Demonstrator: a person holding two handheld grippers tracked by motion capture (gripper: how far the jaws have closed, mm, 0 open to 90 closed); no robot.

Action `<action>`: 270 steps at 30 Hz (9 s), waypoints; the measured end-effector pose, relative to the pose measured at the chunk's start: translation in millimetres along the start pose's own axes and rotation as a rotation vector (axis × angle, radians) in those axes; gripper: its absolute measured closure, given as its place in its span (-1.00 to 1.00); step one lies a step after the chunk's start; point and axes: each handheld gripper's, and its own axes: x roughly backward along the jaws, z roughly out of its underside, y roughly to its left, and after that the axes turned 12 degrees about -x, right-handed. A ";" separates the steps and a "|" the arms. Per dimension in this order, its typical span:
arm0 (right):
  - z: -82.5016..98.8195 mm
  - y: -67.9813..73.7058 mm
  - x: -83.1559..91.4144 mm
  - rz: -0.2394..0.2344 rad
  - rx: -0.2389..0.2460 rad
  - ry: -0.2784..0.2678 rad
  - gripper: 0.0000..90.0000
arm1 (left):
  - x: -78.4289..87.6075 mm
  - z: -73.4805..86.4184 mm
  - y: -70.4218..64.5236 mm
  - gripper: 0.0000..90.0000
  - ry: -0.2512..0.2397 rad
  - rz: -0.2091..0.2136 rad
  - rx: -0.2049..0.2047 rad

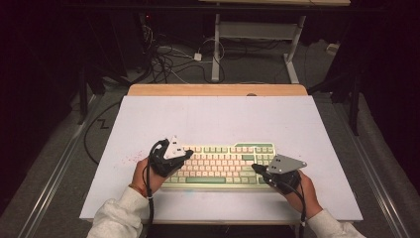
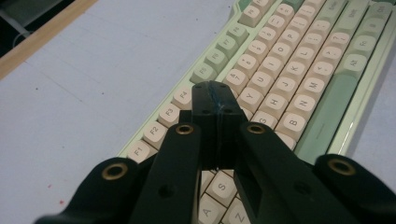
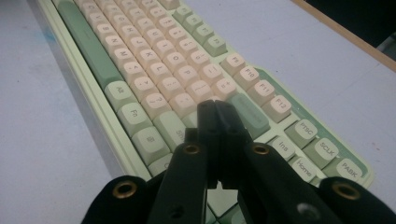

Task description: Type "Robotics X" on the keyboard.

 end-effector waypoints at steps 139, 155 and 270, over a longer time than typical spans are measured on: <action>-54.8 24.1 -70.7 -0.076 0.064 0.080 1.00 | 39.5 74.8 -20.9 0.95 -0.031 -0.076 0.015; -55.5 18.4 -54.5 -0.076 0.041 0.015 1.00 | 34.8 72.8 -23.1 0.95 -0.027 -0.051 0.012; -36.7 13.4 3.0 -0.056 0.045 -0.073 1.00 | -20.4 -2.3 -34.8 0.95 -0.028 0.171 -0.116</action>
